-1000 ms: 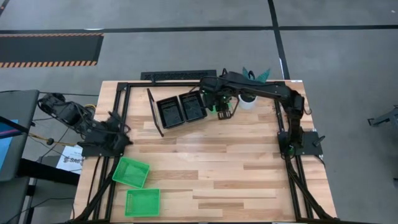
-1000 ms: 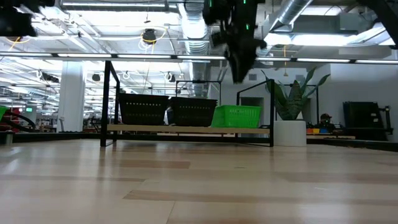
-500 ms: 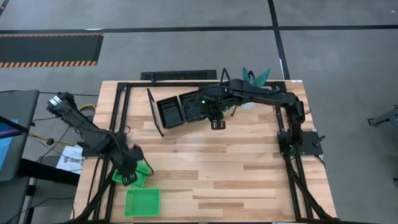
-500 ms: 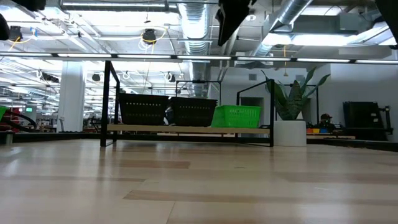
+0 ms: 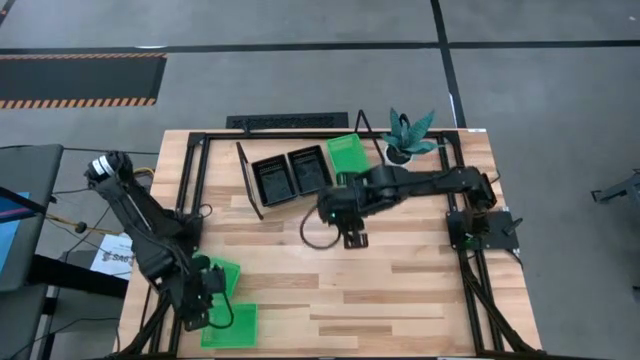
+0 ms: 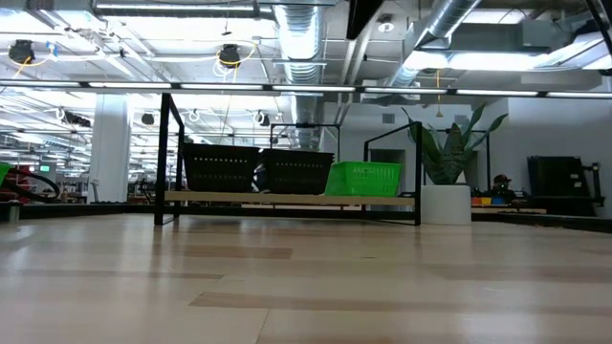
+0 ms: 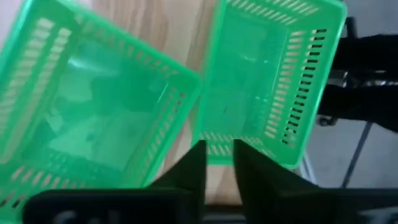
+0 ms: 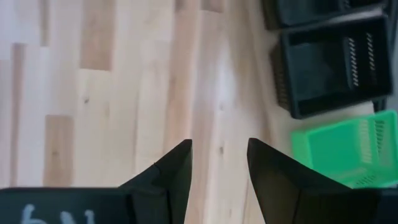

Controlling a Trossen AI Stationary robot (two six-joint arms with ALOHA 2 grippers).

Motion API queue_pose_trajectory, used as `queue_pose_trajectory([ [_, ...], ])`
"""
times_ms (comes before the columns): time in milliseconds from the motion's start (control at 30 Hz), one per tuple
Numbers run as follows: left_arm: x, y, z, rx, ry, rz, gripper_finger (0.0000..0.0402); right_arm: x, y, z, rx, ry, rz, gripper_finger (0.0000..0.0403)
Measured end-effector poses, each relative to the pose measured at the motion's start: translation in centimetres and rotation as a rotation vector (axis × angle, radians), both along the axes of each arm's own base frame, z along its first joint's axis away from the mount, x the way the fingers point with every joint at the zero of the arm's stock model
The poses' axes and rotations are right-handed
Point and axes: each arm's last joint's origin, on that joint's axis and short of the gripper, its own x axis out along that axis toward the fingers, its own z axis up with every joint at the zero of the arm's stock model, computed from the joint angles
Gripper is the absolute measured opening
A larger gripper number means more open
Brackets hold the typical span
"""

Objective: Stack baskets on shelf by color
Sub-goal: Stack the top green bin on the green bin on the shelf

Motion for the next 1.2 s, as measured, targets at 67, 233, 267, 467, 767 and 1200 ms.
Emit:
queue_pose_trajectory([
  [67, 0.2, -0.8, -0.5, 0.011, -0.028, -0.033, 0.0105, -0.2, 1.0, 0.0, -0.002, 0.004, 0.026, 0.0174],
  [233, 1.0, -2.4, -2.7, 0.074, -0.019, -0.110, 0.0234, -0.7, 3.0, -0.1, 0.003, 0.027, 0.051, 0.0173],
  [267, 1.2, -2.6, -3.2, 0.093, 0.003, -0.106, 0.0256, -0.9, 3.4, -0.1, 0.006, 0.028, 0.046, 0.0173],
  [467, 2.2, -3.7, -6.8, 0.178, 0.121, -0.125, 0.0325, -1.5, 5.7, -0.1, 0.009, 0.037, 0.089, 0.0170],
  [767, 6.0, -2.7, -8.7, 0.177, 0.062, -0.098, 0.0280, -2.8, 8.3, -0.1, 0.020, 0.062, 0.101, 0.0163],
  [1200, 18.9, 6.9, -5.5, 0.038, -0.632, 0.136, 0.0207, -6.3, 11.0, 2.3, 0.068, -0.007, 0.076, 0.0157],
])
